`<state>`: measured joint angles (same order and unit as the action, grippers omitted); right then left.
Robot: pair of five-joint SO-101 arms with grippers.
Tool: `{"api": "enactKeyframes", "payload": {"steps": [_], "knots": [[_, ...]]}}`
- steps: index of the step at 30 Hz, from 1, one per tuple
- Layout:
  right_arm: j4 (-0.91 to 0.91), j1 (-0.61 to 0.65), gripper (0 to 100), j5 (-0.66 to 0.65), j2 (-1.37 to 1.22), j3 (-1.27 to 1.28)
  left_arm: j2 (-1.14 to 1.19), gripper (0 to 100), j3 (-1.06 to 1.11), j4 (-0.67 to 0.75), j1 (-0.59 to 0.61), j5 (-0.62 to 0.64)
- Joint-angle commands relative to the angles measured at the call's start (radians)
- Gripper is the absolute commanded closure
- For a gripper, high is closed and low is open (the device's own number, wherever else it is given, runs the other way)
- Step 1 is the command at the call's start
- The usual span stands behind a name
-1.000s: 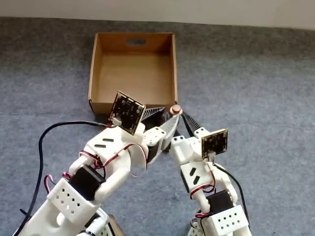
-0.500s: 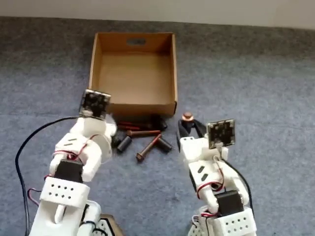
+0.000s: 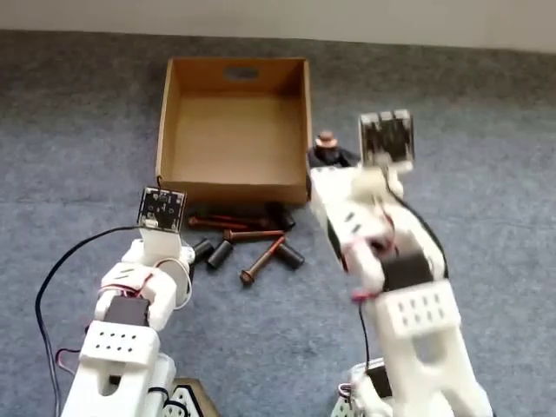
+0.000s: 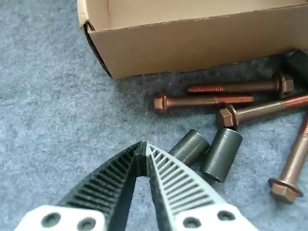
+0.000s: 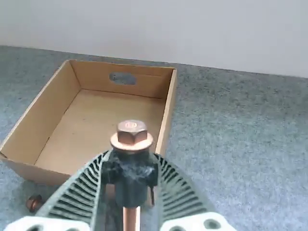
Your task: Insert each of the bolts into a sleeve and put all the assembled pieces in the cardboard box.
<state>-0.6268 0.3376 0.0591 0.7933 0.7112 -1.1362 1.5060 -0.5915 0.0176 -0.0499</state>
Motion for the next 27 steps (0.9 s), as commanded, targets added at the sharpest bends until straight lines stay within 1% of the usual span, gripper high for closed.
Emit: {"api": "enactKeyframes", "payload": {"steps": [1,9,15,22,25,27], "knots": [[-0.001,0.044,99.2,0.011,-0.338,-0.305,-0.013,99,0.010,0.061,0.004,-0.002],[-0.001,0.093,99.2,0.011,-0.917,-0.812,-0.013,99,0.018,0.058,-0.013,-0.003],[-0.010,0.085,99.2,0.011,-1.256,-1.115,-0.013,99,0.018,0.057,-0.018,-0.003],[-0.245,0.084,99.2,0.014,-1.460,-1.385,-0.013,99,0.018,0.057,-0.018,-0.003],[-0.328,0.074,99.2,0.087,-1.529,-1.497,-0.013,99,0.018,0.057,-0.018,-0.003],[-0.386,0.065,99.2,0.112,-1.577,-1.570,-0.013,99,0.018,0.057,-0.018,-0.003]]}}
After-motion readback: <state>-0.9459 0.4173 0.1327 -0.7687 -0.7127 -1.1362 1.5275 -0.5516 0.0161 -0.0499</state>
